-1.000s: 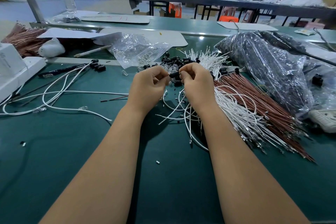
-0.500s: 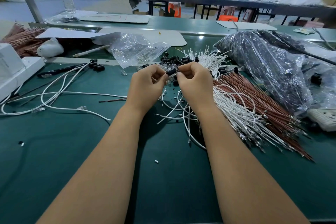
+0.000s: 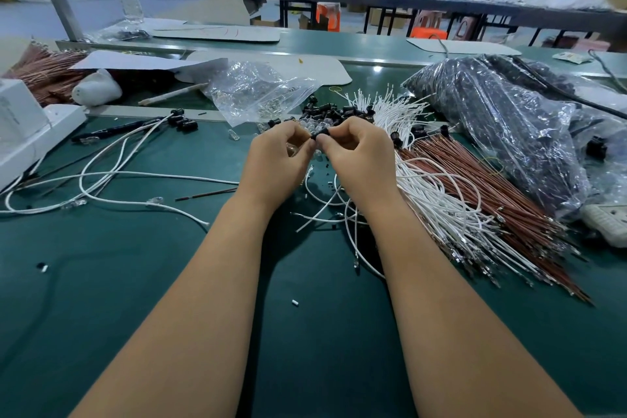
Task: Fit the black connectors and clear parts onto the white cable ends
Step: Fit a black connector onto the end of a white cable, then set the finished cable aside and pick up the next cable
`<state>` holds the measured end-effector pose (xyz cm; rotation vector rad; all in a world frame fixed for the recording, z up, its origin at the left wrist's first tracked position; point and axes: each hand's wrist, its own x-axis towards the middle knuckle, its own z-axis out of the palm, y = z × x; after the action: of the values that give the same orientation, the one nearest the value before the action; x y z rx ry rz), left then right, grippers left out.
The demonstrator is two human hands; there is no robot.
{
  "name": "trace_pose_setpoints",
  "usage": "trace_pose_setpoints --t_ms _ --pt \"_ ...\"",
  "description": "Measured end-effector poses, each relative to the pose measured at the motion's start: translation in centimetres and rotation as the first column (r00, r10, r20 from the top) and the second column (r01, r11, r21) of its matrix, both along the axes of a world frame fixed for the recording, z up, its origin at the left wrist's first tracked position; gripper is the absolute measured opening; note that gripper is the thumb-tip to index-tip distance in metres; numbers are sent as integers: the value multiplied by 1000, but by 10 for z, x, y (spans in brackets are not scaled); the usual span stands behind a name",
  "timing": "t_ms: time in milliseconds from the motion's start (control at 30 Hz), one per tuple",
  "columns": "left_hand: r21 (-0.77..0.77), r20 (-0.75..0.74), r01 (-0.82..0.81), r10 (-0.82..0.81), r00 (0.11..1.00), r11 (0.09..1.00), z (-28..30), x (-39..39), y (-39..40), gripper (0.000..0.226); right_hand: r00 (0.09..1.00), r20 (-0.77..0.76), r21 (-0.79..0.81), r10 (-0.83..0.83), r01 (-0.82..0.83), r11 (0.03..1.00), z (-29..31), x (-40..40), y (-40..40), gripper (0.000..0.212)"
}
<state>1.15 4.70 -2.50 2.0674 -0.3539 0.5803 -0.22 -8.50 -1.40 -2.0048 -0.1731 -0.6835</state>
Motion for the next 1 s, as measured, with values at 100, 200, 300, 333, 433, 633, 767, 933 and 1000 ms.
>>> trace_pose_setpoints --t_ms 100,200,300,333,433,633,767,933,1000 --pt "1 -36 81 -81 996 997 2 -1 1 7 1000 -21 54 12 -10 998 2 0 -2 15" --pt "-24 -52 125 -126 991 992 4 -1 2 3 997 -63 90 36 -30 995 3 0 -3 15" --pt "-57 -85 139 -144 986 989 5 -1 2 5 996 -76 130 51 -41 991 4 1 -3 14" --pt "-63 -87 134 -140 986 989 5 -1 1 4 996 -79 142 52 -41 989 4 2 -3 12" --pt "-60 -56 121 -124 991 991 6 -2 1 4 991 -93 159 92 -77 984 4 2 -2 3" --pt "79 14 73 -75 997 994 4 -1 3 4 970 -184 69 161 -150 986 1 2 2 17" --pt "238 61 -31 17 998 971 -2 3 5 7 970 -190 38 155 -150 988 -1 2 6 22" --pt "312 81 -171 153 985 935 -5 3 5 10 963 -217 13 161 -162 987 0 3 5 23" --pt "307 64 -175 163 984 936 -6 4 4 9 966 -212 8 150 -152 988 0 4 4 22"
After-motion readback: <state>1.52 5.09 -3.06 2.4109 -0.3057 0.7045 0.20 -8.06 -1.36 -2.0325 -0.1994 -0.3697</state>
